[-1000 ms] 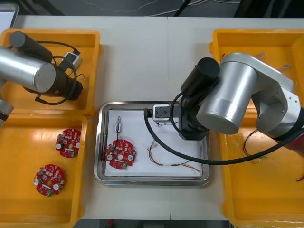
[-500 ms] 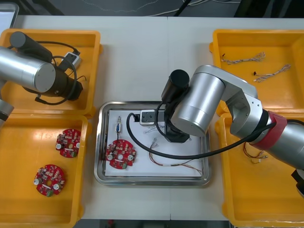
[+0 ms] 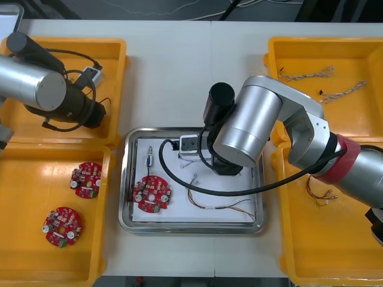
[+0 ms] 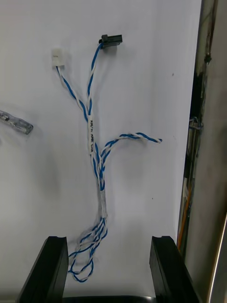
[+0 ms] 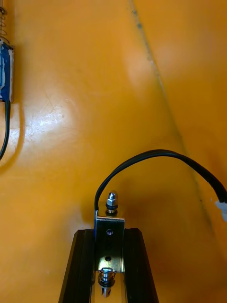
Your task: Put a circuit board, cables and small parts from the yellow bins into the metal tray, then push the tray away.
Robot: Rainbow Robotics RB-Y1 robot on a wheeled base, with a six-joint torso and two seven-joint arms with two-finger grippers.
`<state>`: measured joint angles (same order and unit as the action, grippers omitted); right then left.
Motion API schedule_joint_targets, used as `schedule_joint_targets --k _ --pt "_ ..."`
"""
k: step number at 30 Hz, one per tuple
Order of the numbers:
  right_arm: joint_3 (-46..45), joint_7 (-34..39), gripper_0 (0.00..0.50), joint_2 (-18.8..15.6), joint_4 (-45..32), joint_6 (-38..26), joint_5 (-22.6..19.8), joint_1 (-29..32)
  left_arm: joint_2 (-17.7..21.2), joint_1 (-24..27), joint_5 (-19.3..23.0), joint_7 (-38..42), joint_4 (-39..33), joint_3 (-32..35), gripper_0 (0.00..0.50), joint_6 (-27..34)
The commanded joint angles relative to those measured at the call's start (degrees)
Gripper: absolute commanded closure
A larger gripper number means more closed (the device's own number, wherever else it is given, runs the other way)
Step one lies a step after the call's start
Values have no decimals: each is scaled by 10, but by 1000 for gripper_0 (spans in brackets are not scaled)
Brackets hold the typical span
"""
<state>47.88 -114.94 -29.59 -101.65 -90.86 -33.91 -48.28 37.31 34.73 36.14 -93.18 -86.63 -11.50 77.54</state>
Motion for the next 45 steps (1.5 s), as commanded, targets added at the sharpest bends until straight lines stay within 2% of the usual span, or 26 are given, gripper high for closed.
schedule_joint_targets --k 1,9,13,22,24,31,36,45 --pt "-38 -6 0 13 -17 -24 -14 -23 17 -5 5 61 -57 36 500 47" --pt "-112 12 0 13 -39 -84 -22 -26 26 -5 8 82 -123 75 500 154" --pt "-147 31 0 12 -39 -99 -29 -26 29 -5 9 93 -145 82 500 182" --pt "-233 177 0 7 -60 -191 -19 -30 32 -5 40 192 -208 82 500 234" --pt "-250 209 0 5 -66 -191 -21 -30 32 -5 44 217 -223 78 500 243" --pt "-308 308 0 -6 -87 -191 -30 -30 32 -6 53 316 -274 43 500 247" --pt "-343 390 0 -28 -101 -191 -37 -30 32 -12 47 382 -310 10 500 247" --pt "-386 508 0 -80 -104 -191 -64 -8 34 -15 -4 471 -354 -72 500 238"
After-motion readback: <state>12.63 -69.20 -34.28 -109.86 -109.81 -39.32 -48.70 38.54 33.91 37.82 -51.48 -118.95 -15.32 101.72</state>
